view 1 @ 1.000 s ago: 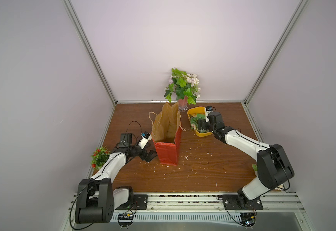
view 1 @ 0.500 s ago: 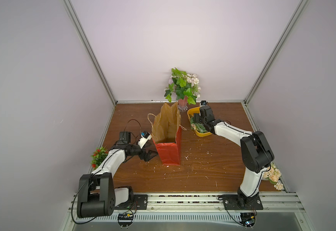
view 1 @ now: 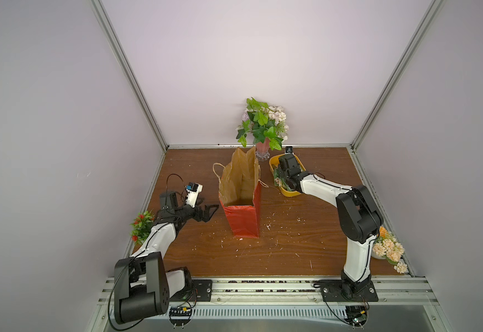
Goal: Place the condiment packets inside the bag
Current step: Pick up the condiment packet from the storage box.
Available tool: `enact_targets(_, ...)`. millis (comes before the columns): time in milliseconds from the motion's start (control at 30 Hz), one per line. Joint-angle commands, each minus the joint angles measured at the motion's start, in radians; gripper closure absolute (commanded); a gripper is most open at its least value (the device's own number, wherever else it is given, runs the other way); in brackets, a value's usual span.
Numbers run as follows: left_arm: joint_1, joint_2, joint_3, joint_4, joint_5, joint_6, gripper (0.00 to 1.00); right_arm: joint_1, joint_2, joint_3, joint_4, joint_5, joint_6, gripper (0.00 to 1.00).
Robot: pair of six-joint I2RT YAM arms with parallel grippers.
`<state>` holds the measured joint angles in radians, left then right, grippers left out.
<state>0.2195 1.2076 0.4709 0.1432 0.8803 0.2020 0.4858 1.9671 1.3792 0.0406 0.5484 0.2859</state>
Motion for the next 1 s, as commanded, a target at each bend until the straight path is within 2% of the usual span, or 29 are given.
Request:
enact_targets(0, 0.011, 0.022, -0.032, 0.184, -0.088, -0.106, 0.0, 0.003, 0.008, 0.037, 0.001, 0.063, 0.009, 0.46)
enact_targets(133, 0.016, 0.056, -0.031, 0.208, -0.107, -0.118, 0.0, 0.004, 0.005, 0.041, 0.008, 0.083, 0.007, 0.58)
enact_targets(400, 0.017, 0.03, -0.058, 0.237, -0.131, -0.103, 0.0, 0.002, -0.053, 0.0, 0.054, 0.099, -0.002, 0.98)
enact_targets(433, 0.017, 0.022, -0.064, 0.241, -0.135, -0.101, 0.0, 0.002, -0.071, -0.012, 0.066, 0.092, -0.002, 1.0)
enact_targets(800, 0.016, 0.017, -0.079, 0.259, -0.164, -0.093, 0.0, 0.0, -0.361, -0.221, 0.216, -0.071, -0.011, 1.0)
enact_targets(967, 0.017, 0.016, -0.081, 0.262, -0.167, -0.095, 0.0, -0.001, -0.472, -0.271, 0.218, -0.113, -0.013, 1.0)
